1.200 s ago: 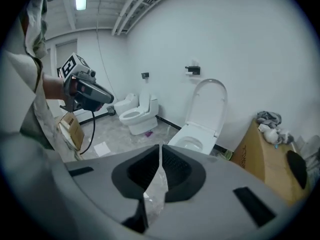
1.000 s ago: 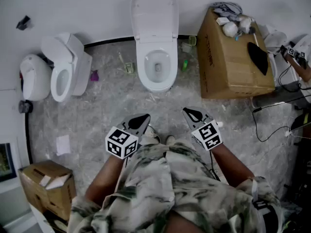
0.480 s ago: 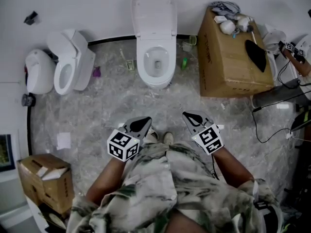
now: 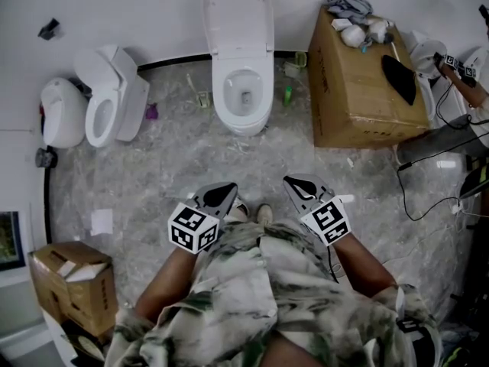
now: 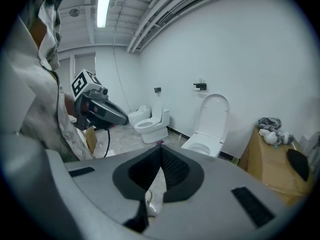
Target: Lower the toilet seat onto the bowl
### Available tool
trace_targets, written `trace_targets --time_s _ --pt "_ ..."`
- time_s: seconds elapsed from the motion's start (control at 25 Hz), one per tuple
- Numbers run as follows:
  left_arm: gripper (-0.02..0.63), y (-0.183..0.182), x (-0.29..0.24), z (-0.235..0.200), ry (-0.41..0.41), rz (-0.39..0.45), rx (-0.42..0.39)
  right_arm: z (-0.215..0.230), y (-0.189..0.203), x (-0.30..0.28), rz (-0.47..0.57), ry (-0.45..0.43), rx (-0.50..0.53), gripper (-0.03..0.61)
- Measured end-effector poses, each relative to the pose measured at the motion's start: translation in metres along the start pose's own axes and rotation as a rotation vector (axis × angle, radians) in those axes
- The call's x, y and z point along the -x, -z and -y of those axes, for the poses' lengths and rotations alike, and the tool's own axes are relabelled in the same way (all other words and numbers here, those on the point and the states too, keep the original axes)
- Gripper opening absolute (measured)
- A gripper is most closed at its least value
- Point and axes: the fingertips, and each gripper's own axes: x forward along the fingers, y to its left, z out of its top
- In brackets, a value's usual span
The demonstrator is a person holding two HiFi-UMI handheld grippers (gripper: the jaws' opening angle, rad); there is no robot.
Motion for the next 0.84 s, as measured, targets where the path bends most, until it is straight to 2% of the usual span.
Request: trace_targets --time_s 0.52,0.84 --pt "0.021 0.009 0.007 0.004 0.005 -0.018 -0.014 -0.013 0.009 0.002 0.007 0.019 -0.034 0.021" --pt "0.021 0.004 0.011 -0.016 0.003 -0.012 -0.009 -0.013 0.004 -0.023 -0.007 0.0 -0.029 0.021"
